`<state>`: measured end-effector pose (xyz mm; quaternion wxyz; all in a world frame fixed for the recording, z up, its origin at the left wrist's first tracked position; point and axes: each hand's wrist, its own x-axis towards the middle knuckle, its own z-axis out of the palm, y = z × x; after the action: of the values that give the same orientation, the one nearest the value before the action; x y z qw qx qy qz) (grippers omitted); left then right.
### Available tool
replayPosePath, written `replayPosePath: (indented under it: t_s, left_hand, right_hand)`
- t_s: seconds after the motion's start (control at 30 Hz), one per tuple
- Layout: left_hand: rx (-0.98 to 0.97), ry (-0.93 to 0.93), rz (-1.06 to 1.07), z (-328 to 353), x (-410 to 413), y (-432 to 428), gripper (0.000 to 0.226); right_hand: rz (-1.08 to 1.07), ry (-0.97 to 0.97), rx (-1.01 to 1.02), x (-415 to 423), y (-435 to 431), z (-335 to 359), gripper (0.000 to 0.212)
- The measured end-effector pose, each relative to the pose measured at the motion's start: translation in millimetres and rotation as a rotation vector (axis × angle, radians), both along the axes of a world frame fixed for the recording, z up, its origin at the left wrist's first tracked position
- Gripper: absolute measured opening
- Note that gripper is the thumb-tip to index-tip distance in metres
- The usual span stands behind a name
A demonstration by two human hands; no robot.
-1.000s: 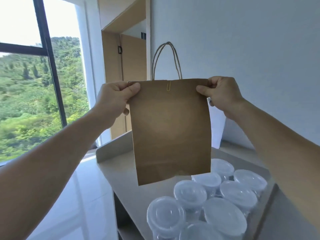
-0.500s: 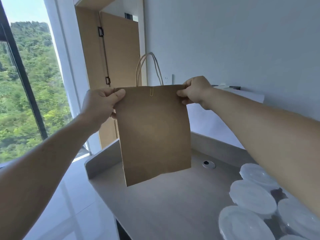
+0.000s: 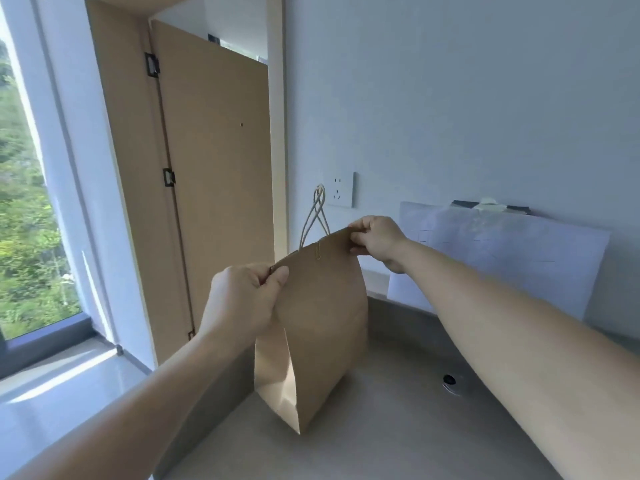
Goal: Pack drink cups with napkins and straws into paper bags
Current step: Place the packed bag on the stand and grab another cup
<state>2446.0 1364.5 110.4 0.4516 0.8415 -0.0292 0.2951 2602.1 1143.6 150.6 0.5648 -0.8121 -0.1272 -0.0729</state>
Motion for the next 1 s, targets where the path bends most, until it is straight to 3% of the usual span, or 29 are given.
replayPosePath:
  t_s: [0.23, 0.5, 0.77, 1.0]
  left_hand:
    - [0.143, -0.012, -0.004, -28, 40, -3, 0.046]
    - [0.149, -0.040, 0.001, -33, 81, 9, 0.046]
    - [0.168, -0.102, -0.012, -42, 95, 21, 0.025]
    - [0.125, -0.048, -0.036, -44, 98, 20, 0.035]
  right_hand:
    - [-0.020, 0.028, 0.051, 59, 26, -44, 0.025]
    - [-0.025, 0.003, 0.130, 105, 37, -64, 0.026]
    - [-0.061, -0.022, 0.220, 110, 43, -86, 0.021]
    - [-0.094, -0.008, 0.222, 97, 34, -85, 0.020]
